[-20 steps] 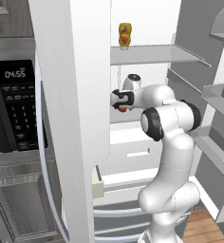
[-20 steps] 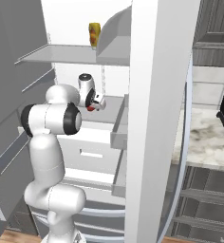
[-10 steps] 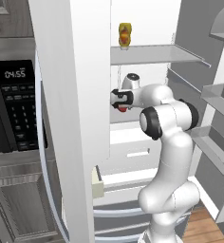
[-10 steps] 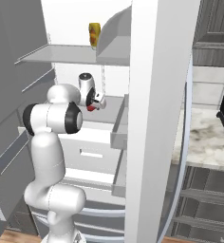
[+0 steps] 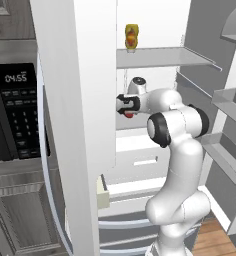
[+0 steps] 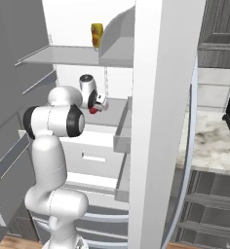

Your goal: Take the steak from the fridge and place it on the digital scale on the counter by the fridge. Wait a few seconds for a reading, then move it to the plate on the dining counter.

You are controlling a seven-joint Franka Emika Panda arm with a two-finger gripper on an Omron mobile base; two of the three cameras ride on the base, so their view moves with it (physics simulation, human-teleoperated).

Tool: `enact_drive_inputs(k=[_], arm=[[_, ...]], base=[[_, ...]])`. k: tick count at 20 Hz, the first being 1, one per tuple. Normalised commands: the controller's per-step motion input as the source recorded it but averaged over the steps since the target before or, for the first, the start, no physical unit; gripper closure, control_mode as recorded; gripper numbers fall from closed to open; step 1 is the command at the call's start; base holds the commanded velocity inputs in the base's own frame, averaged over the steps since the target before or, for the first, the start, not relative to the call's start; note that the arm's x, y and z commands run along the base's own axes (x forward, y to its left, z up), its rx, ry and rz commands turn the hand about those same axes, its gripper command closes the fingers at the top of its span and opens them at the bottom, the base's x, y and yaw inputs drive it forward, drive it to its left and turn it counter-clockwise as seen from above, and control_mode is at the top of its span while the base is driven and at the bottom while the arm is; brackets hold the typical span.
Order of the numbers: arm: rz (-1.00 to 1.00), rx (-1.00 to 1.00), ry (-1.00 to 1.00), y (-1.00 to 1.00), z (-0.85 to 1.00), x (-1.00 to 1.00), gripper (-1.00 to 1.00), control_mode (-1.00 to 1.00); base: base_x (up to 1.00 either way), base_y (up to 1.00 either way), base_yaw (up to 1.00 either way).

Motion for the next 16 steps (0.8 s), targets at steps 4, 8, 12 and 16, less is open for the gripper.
enact_drive_inputs(k=[4, 8, 12, 16], arm=[[0.04, 0.02, -0.25, 0.00, -0.21, -0.03, -1.00, -1.00], [0.01, 0.04, -0.27, 0.00, -0.22, 0.00, -1.00, -1.00], [0.00, 0.00, -0.12, 0.00, -0.09, 0.00, -1.00, -1.00], [0.00, -0.03, 0.00, 0.00, 0.00, 0.00, -1.00, -1.00]], base=[[0.00, 0.00, 0.00], [0.00, 0.00, 0.00], [0.00, 0.00, 0.00], [0.00, 0.00, 0.00]])
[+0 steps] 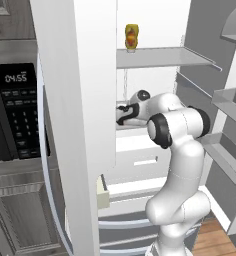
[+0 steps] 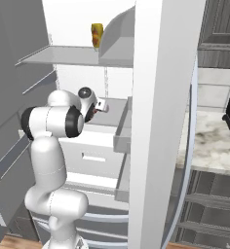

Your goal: Take the steak from the fridge and place it on the digital scale on the counter by the fridge. Wait a few seconds for a reading, then move it to the plate on the dining counter.

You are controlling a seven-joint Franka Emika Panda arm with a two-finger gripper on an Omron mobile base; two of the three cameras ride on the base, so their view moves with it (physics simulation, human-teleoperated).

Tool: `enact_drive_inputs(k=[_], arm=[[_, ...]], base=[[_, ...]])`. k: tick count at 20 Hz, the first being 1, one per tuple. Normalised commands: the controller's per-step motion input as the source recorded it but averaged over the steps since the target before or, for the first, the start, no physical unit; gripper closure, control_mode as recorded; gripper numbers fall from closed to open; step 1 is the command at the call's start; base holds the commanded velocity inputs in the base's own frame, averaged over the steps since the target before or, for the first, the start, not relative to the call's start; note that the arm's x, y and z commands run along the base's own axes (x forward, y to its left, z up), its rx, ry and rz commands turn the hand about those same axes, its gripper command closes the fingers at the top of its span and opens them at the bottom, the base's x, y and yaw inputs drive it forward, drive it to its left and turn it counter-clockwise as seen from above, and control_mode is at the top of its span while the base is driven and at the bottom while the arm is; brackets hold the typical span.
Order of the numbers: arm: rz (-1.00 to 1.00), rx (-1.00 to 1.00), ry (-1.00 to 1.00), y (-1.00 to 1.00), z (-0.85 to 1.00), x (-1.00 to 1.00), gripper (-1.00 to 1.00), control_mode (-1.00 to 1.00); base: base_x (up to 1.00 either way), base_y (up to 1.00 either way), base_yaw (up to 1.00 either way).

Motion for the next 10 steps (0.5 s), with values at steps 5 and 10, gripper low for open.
enact_drive_inputs(k=[5, 10], arm=[[0.00, -0.10, 0.00, 0.00, 0.00, 0.00, -1.00, -1.00], [0.00, -0.11, 0.07, 0.00, 0.00, 0.00, -1.00, -1.00]], base=[[0.00, 0.00, 0.00], [0.00, 0.00, 0.00]])
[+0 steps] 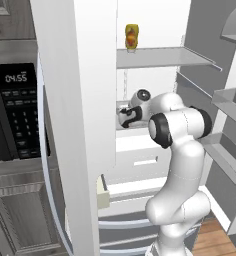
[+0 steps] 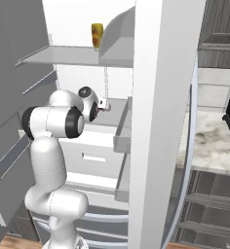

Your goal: Take the steak from the fridge and place it on the digital scale on the counter by the fridge. Wait a few seconds for a reading, then move it to the plate on the dining counter.

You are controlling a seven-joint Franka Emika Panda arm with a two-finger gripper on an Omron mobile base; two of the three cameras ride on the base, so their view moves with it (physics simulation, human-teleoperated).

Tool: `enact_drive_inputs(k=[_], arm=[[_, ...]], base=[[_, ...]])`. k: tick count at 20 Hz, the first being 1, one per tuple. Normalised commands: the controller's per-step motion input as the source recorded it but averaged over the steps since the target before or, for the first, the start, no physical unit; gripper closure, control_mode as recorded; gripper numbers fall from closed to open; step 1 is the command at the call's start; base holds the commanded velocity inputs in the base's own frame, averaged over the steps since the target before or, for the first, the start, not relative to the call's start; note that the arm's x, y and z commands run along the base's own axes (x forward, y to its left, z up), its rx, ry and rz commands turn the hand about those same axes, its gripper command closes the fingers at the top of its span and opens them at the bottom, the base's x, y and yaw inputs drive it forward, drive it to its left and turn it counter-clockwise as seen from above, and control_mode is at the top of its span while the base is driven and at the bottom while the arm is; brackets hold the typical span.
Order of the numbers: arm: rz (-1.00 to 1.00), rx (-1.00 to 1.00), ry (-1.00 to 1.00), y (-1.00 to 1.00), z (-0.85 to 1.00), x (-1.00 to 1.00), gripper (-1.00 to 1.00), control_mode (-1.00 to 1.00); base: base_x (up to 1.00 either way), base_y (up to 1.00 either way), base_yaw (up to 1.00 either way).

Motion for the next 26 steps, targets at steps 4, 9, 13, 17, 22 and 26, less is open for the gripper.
enact_drive_inputs(k=[4, 9, 13, 17, 22, 26], arm=[[0.00, -0.04, 0.03, 0.00, -0.04, 0.00, -1.00, -1.00], [0.00, 0.00, 0.00, 0.00, -0.28, -0.02, -1.00, -1.00], [0.00, 0.02, 0.00, 0.00, -0.24, -0.04, -1.00, -1.00], [0.00, 0.00, 0.00, 0.00, -0.13, -0.06, -1.00, -1.00], [0.00, 0.00, 0.00, 0.00, -0.11, -0.03, -1.00, -1.00], [0.00, 0.00, 0.00, 0.00, -0.16, -0.07, -1.00, -1.00]], base=[[0.00, 0.00, 0.00], [0.00, 0.00, 0.00], [0.00, 0.00, 0.00], [0.00, 0.00, 0.00], [0.00, 0.00, 0.00], [0.00, 0.00, 0.00]])
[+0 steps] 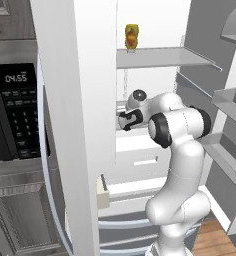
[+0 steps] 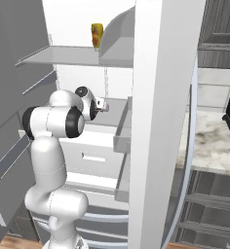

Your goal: Take the steak from the fridge and place it on the digital scale on the counter by the fridge. Wait a few seconds for a reading, then move it to the plate on the dining counter.

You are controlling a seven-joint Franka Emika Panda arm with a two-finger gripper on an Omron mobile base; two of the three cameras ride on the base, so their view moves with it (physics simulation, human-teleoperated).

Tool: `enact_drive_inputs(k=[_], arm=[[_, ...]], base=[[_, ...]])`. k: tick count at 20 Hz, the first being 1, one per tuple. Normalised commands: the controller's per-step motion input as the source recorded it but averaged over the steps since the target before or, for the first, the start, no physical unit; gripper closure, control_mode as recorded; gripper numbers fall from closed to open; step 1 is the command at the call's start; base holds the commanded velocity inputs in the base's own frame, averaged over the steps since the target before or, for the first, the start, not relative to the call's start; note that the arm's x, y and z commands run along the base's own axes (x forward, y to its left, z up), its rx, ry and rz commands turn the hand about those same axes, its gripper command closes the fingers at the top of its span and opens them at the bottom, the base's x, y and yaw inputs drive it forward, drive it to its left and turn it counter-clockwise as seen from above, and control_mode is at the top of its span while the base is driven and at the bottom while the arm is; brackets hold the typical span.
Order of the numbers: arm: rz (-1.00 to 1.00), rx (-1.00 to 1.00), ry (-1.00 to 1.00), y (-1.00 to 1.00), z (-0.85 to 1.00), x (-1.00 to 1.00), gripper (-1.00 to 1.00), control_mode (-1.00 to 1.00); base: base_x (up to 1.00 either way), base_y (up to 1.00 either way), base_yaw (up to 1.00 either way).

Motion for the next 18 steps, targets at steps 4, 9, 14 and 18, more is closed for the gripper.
enact_drive_inputs(k=[4, 9, 14, 18], arm=[[0.00, 0.00, 0.00, 0.00, -0.20, -0.11, 1.00, -1.00], [0.00, 0.00, 0.00, 0.00, -0.09, -0.15, 1.00, -1.00], [0.00, 0.00, 0.00, 0.00, 0.00, -0.16, 1.00, -1.00], [0.00, 0.00, 0.00, 0.00, 0.00, -0.17, 1.00, -1.00]], base=[[0.00, 0.00, 0.00], [0.00, 0.00, 0.00], [0.00, 0.00, 0.00], [0.00, 0.00, 0.00]])
